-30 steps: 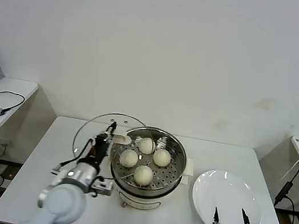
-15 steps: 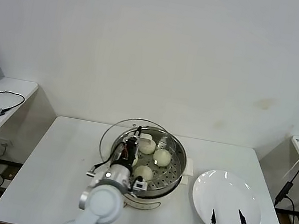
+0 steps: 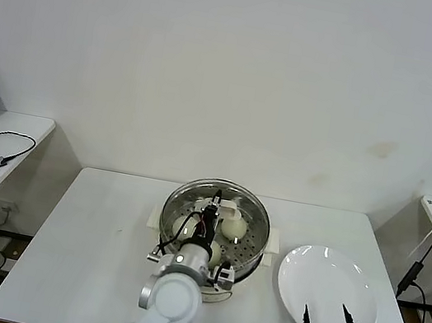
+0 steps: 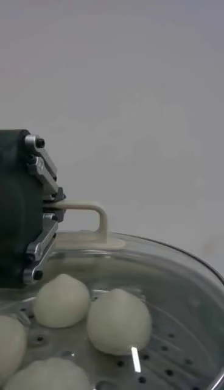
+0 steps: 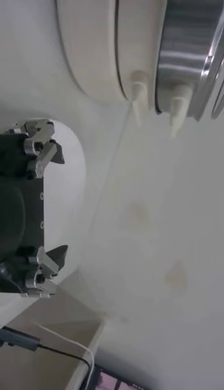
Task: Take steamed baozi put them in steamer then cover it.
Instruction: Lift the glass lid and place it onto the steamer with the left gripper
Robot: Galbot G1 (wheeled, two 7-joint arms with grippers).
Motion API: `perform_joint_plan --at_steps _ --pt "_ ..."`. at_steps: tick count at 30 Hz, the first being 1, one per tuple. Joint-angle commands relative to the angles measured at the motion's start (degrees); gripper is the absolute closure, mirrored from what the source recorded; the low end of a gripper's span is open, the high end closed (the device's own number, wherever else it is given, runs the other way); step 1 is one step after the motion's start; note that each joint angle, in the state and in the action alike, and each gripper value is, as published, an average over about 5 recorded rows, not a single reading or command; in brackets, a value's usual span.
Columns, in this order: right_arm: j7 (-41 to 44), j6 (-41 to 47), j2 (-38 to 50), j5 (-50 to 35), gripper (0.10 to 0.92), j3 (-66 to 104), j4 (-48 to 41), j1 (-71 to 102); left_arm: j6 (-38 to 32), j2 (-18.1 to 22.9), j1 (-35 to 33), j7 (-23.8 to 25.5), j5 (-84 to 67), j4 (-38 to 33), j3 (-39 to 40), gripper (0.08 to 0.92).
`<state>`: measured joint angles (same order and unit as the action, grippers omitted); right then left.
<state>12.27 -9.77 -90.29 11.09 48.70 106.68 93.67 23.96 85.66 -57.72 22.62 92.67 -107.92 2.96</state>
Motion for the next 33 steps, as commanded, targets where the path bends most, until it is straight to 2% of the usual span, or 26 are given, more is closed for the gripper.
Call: perform_joint_plan --at_steps 1,33 --pt "-0.01 -0.04 -0.07 0.58 0.203 -0.36 -0.17 0.01 0.05 1.77 -0.6 0.31 1.32 0.91 -0.06 0.858" --pt "0.33 -0.47 -0.08 1.03 0.203 -1.09 -0.09 0.38 -1.29 2.51 -1.33 -4.44 -1.06 3.59 -2.24 0.858"
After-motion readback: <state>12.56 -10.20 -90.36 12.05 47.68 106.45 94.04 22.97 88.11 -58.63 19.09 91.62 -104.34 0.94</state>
